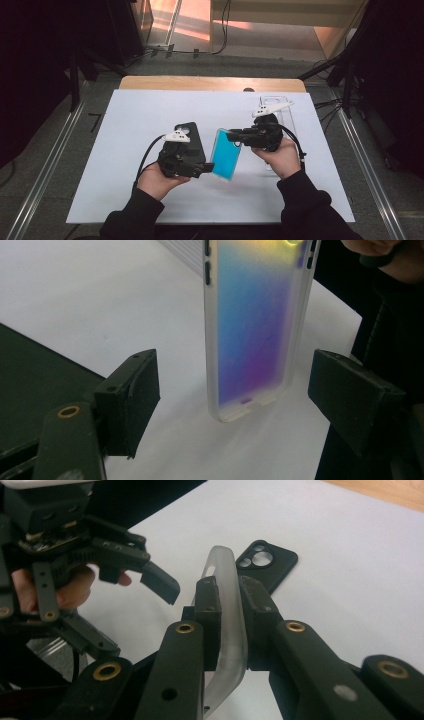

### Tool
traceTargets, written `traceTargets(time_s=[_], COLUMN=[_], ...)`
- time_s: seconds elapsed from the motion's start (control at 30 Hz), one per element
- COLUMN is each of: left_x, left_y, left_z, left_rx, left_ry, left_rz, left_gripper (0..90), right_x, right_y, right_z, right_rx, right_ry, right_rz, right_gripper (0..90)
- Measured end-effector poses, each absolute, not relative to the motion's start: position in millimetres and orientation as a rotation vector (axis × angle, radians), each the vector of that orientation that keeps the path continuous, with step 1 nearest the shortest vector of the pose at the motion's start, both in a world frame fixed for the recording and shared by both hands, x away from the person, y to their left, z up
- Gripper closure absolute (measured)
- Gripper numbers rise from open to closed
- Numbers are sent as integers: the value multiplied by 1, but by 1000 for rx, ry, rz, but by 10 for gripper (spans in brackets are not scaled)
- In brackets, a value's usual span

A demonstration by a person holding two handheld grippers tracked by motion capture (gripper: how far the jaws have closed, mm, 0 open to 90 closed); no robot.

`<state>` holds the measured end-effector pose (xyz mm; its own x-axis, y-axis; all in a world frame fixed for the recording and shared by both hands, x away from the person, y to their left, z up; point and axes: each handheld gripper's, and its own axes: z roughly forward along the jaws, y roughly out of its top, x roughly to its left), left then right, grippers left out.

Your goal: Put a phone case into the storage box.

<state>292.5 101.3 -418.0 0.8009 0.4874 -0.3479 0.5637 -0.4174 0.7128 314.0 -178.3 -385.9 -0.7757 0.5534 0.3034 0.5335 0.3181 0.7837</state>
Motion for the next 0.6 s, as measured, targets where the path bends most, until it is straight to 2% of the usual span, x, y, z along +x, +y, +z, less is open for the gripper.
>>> traceTargets(time_s=[0.27,0.4,0.6], left_x=[306,315,323], left_y=[99,99,95], left_z=[-406,-403,-401], left_rx=[2142,2133,2171], left_ry=[644,614,572], left_rz=[-152,-218,-247], left_gripper=[215,216,234], right_x=[313,313,314], right_y=[-178,-177,-178], right_z=[-385,-385,-386], right_rx=[910,847,808], right_ry=[2590,2615,2633], right_rz=[1495,1509,1543], right_gripper=[781,781,779])
